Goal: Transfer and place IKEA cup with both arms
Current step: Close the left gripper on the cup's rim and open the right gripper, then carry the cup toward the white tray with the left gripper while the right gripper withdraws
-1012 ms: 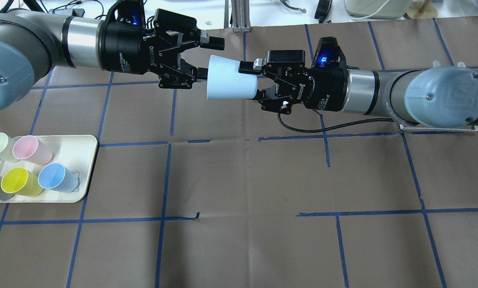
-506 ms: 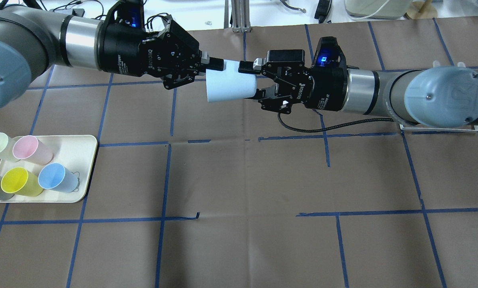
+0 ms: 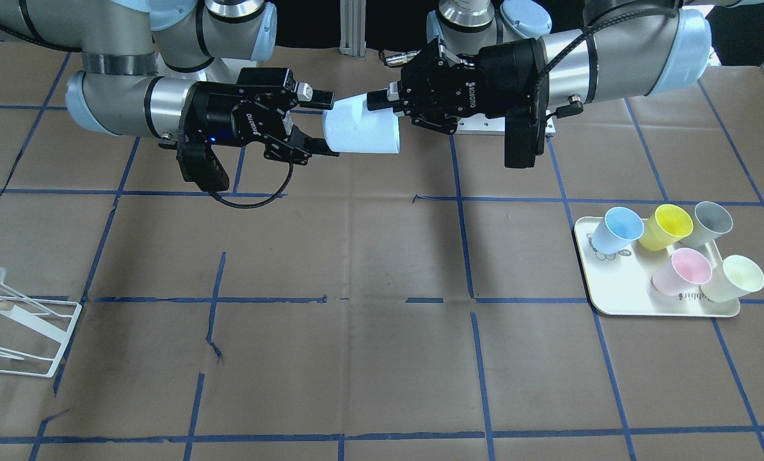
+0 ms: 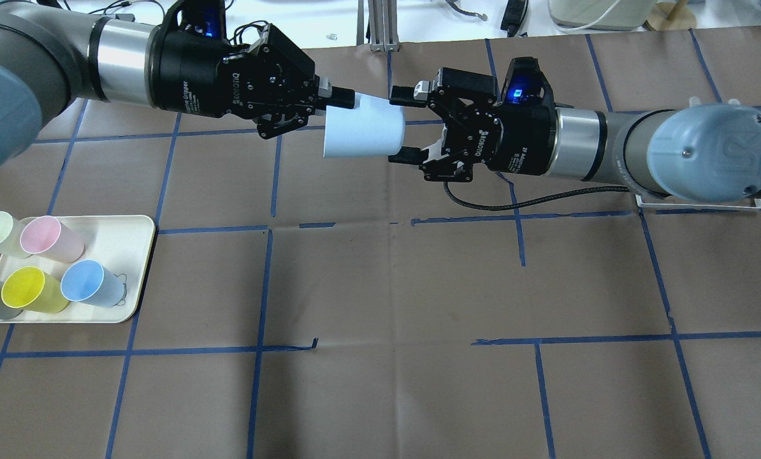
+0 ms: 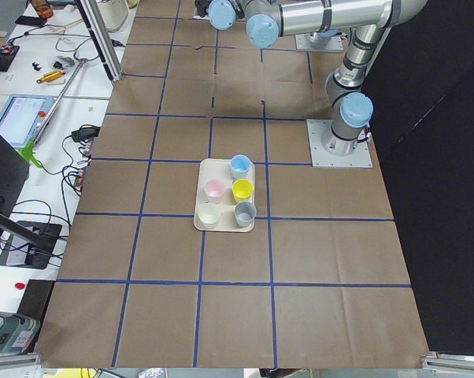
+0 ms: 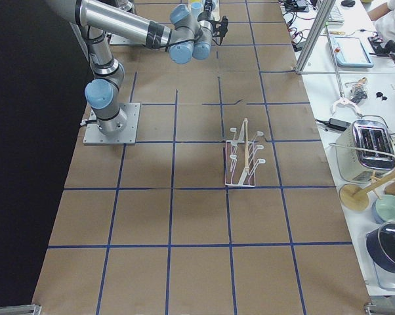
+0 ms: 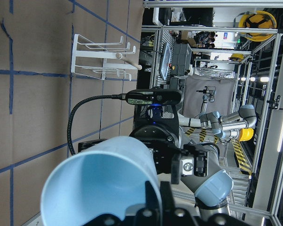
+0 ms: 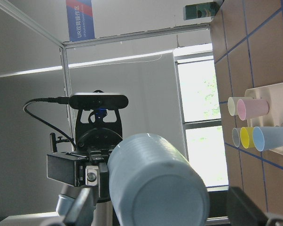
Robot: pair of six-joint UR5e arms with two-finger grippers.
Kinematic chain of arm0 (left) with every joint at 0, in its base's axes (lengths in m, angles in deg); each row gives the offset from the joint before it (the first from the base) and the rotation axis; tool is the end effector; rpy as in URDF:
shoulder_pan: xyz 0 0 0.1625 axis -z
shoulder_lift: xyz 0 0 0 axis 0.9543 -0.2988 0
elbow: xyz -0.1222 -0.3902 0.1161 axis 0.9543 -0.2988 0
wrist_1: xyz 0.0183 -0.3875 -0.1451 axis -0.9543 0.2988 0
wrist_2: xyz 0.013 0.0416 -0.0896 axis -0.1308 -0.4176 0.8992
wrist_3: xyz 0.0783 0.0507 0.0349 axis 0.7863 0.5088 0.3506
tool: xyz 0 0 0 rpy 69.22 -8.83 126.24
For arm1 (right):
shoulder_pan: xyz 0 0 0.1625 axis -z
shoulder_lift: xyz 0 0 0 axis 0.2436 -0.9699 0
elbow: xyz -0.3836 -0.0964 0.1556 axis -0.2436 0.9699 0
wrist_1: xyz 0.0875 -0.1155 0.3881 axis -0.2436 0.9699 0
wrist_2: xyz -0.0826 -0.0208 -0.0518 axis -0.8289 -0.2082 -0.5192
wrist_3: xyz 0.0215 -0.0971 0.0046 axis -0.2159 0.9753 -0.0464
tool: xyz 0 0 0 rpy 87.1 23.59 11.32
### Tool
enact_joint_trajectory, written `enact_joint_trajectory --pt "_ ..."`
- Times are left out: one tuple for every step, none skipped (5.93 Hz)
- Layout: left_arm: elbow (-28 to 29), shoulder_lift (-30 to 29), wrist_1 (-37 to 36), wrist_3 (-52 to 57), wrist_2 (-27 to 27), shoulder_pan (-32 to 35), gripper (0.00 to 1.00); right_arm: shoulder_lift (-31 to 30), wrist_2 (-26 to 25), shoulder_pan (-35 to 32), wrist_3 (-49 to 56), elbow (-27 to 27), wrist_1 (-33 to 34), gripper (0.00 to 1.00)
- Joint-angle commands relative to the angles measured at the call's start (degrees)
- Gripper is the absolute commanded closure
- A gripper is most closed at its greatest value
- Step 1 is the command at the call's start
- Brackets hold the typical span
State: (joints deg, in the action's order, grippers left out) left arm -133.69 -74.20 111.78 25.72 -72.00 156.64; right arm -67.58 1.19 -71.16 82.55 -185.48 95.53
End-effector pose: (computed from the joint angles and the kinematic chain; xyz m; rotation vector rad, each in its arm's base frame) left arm -0.1775 -0.4898 0.4760 0.0680 -1.8693 -0.0936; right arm 0.1954 -0.4593 0.3801 0.1920 1.5143 -0.0274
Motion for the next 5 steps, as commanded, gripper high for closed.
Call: enact_joint_trajectory --pt "0.14 0.65 -1.37 -0.02 -0.32 -0.7 0.99 0.2 -1.56 4.8 -0.47 0.44 0.67 0.0" --pt "0.23 1.53 -2.34 -1.15 -6.67 -3.49 0.99 0.11 -15.24 11.71 -0.91 1.22 1.37 0.0" --pt "0.14 1.02 -8.09 -1.34 -21.35 -5.34 0.99 0.02 -22.33 17.18 -2.13 3.32 1.47 0.0" --pt "-0.21 -0.12 -13.63 -1.34 -36.29 -5.54 0.99 -0.24 -28.15 17.93 -6.49 6.91 2.42 0.0" --pt "-1.08 -1.52 -17.77 -0.21 -51.67 -5.8 0.98 -0.33 -39.0 17.76 -17.76 11.73 12.7 0.0"
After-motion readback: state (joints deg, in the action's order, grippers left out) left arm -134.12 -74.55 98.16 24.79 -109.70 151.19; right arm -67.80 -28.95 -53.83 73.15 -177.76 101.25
